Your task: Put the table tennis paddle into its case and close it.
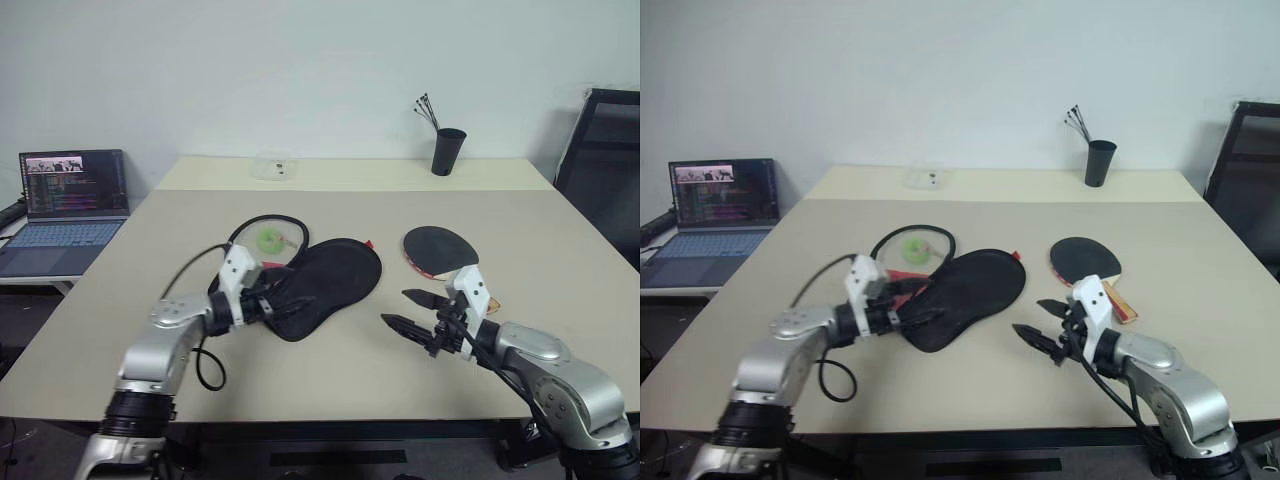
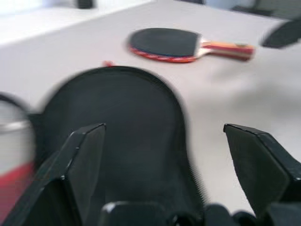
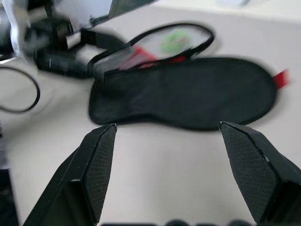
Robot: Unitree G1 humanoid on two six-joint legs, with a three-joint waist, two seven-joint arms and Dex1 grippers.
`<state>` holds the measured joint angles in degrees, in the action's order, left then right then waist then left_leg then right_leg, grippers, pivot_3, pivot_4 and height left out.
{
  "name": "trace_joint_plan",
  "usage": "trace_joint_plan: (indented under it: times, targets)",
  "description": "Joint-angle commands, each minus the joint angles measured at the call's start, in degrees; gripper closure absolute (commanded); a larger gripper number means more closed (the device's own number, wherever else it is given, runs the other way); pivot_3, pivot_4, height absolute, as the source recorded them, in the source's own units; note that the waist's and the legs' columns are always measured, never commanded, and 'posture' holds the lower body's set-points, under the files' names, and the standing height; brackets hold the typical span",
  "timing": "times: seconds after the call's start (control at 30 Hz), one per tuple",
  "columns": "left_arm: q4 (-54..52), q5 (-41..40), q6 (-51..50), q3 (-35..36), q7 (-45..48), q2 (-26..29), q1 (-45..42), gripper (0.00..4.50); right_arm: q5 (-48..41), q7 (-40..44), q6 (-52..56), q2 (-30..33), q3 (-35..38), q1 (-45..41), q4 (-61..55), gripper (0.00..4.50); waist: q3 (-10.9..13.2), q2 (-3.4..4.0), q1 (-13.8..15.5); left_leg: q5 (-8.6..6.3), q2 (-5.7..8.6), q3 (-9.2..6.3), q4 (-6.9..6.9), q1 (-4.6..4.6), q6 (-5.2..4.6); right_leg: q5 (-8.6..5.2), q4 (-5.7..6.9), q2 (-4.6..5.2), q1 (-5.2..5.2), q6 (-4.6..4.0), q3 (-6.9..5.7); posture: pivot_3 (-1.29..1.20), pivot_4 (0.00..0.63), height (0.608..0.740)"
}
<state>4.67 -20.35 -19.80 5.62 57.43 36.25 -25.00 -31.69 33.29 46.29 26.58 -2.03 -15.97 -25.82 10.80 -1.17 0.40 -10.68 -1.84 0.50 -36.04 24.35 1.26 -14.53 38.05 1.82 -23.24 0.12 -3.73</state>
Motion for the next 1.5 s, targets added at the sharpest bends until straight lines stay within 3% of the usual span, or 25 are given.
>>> trace_joint_plan:
  times: [0.03,0.23,0.43,0.8,1.17,1.27,1.5]
  targets:
    - [2.2,-1.9,1.7,4.4,2.3,3.5,-0.9,0.07,-1.3,-3.5,5.7,-2.9,-1.9,-3.7,1.5,0.68,0.0,0.0,0.0,0.0,-0.01,0.0,0.0,0.0,0.0,0.01,-0.01,0.0,-0.01,-0.02,-0.01,0.0,0.15,0.74]
    - [7.5,-1.3,4.3,6.0,4.1,7.8,-2.8,0.07,-0.4,-10.5,14.7,-12.2,-5.1,-10.0,8.9,0.68,0.0,-0.01,-0.2,0.0,-0.2,0.01,0.04,0.03,0.0,0.01,-0.02,0.02,-0.04,-0.08,0.0,0.0,0.15,0.74]
    - [7.1,-2.2,3.6,5.7,4.5,9.0,-3.7,0.07,2.6,-15.0,15.6,-19.2,-6.0,-14.1,17.7,0.68,0.0,-0.03,-0.3,0.0,-0.16,0.07,0.05,0.05,0.0,0.01,-0.02,0.11,-0.06,-0.08,0.02,0.0,0.15,0.74]
    - [2.5,-5.7,-4.2,5.8,10.2,13.8,-1.9,0.07,5.8,-16.2,11.2,-28.2,-6.4,-20.0,29.5,0.68,0.0,-0.03,-0.6,0.0,-0.45,0.11,0.08,0.02,0.0,0.05,0.02,-0.08,-0.13,-0.14,0.04,0.0,0.15,0.74]
    - [0.0,-7.9,-7.8,9.4,17.9,24.6,7.4,0.07,8.4,-14.8,7.8,-33.3,-8.3,-24.4,35.2,0.68,0.0,-0.03,-1.3,-0.04,-0.91,0.11,0.27,0.03,0.06,-0.03,0.07,-0.5,-0.4,-0.44,0.15,0.0,0.15,0.74]
    - [0.2,-7.7,-7.1,9.7,16.7,24.0,7.9,0.0,9.0,-15.7,7.5,-33.6,-7.6,-24.5,36.0,1.21,0.0,-0.04,-1.3,-0.04,-0.89,0.11,0.26,0.03,0.07,-0.04,0.07,-0.46,-0.4,-0.45,0.15,0.0,0.15,0.74]
    - [-6.8,-9.3,-8.0,8.6,16.0,21.9,11.3,0.0,7.4,-17.3,12.9,-30.3,-2.0,-22.5,33.1,3.58,0.0,-0.04,-1.3,-0.07,-0.91,0.13,0.28,0.09,0.12,-0.04,0.05,-0.4,-0.45,-0.47,0.19,0.0,0.15,0.74]
